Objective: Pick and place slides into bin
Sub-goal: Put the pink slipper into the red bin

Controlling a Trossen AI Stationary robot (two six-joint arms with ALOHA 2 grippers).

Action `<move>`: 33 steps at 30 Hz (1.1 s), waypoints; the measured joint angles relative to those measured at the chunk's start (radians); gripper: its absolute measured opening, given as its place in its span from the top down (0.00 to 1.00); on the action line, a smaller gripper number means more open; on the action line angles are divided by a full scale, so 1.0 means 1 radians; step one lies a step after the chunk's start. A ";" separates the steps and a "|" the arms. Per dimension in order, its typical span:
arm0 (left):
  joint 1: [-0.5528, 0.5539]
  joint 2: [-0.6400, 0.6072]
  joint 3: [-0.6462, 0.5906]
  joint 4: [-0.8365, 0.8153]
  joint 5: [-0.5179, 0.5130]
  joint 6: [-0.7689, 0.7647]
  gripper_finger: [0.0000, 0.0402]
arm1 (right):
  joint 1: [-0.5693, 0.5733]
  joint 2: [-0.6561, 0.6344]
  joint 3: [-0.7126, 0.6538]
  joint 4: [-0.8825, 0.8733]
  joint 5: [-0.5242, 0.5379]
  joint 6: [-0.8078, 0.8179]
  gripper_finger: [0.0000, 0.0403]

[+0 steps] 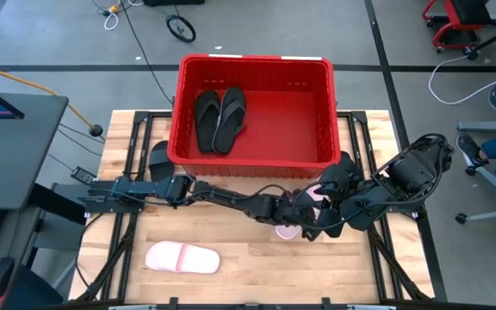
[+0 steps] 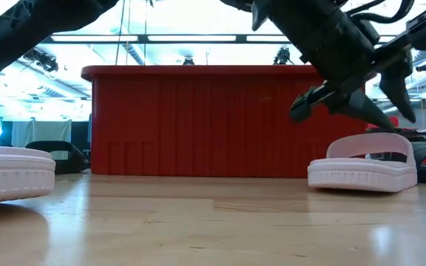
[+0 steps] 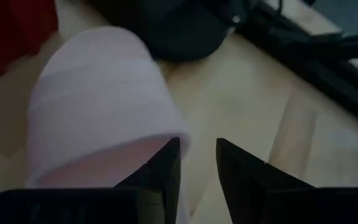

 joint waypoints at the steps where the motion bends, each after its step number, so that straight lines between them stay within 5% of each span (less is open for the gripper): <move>1: 0.001 0.000 0.000 0.005 -0.001 -0.003 0.73 | 0.000 0.000 0.000 0.000 0.000 0.000 0.57; 26: 0.050 0.027 0.002 0.098 -0.033 -0.087 0.74 | 0.000 0.000 0.000 0.000 0.030 0.002 0.57; 33: 0.072 0.027 0.001 0.046 0.065 -0.009 0.90 | 0.000 0.000 0.000 0.000 0.030 0.002 0.57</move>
